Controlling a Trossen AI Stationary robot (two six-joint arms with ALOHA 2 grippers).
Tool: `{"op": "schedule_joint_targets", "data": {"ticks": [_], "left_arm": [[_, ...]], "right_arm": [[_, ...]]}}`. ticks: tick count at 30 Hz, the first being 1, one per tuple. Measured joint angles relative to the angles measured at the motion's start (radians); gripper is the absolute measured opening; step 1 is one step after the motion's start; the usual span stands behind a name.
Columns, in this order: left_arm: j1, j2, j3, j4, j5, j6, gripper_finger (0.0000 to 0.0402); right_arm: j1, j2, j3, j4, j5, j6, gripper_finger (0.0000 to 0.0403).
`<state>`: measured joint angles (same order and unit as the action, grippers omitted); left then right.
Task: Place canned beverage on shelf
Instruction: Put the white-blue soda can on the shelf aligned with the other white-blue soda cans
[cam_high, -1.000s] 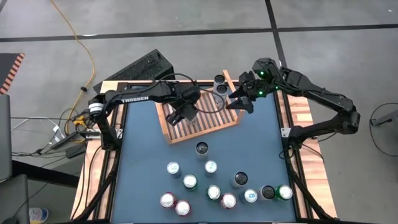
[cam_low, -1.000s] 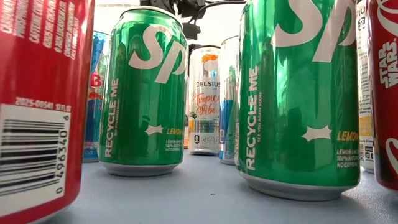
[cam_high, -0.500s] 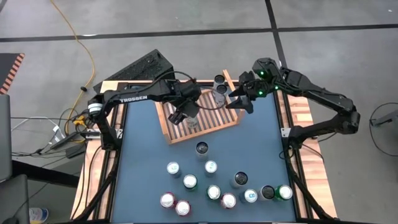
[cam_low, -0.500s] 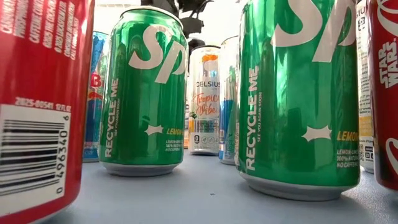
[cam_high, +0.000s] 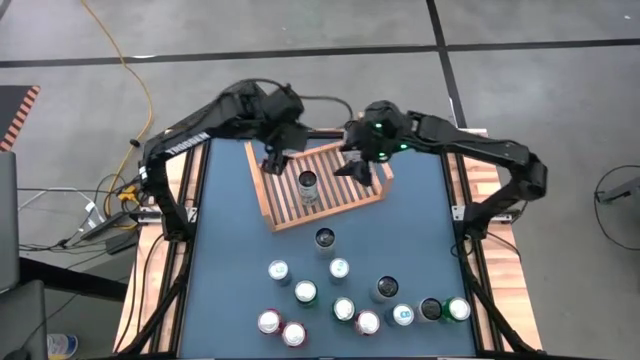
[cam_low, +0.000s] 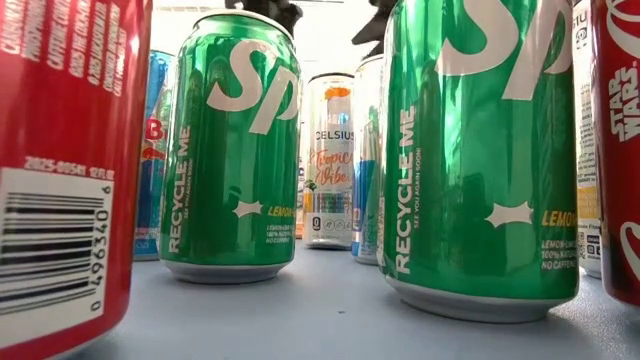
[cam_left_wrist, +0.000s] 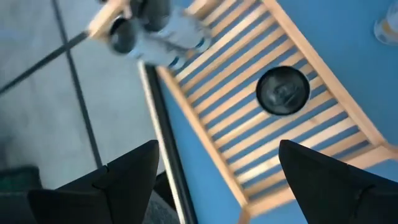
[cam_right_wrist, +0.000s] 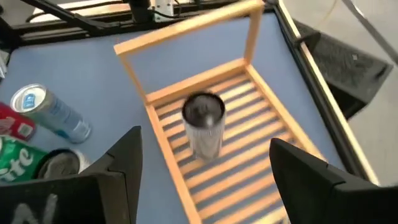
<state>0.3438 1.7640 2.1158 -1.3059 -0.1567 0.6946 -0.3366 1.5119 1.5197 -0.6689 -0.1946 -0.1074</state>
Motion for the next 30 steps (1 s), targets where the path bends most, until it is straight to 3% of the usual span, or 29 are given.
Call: {"op": "schedule_joint_targets", "data": {"ticks": [7,14,21,30], "left_arm": [[-0.006,-0.036,0.174,-0.100,-0.075,-0.140,0.0318],[-0.008,-0.118,0.195,-0.099,-0.092,-0.261,0.0318],[-0.008,-0.166,0.195,-0.127,-0.087,-0.339,0.0318],[-0.008,-0.172,0.195,-0.140,-0.088,-0.334,0.0318]], "right_arm": [[0.057,0.192,0.171,-0.008,0.073,-0.071,0.0270],[0.096,0.352,0.256,-0.018,0.088,-0.107,0.0270],[0.093,0.425,0.263,-0.015,0.170,-0.116,0.0270],[0.085,0.441,0.260,-0.007,0.171,-0.129,0.0270]]}}
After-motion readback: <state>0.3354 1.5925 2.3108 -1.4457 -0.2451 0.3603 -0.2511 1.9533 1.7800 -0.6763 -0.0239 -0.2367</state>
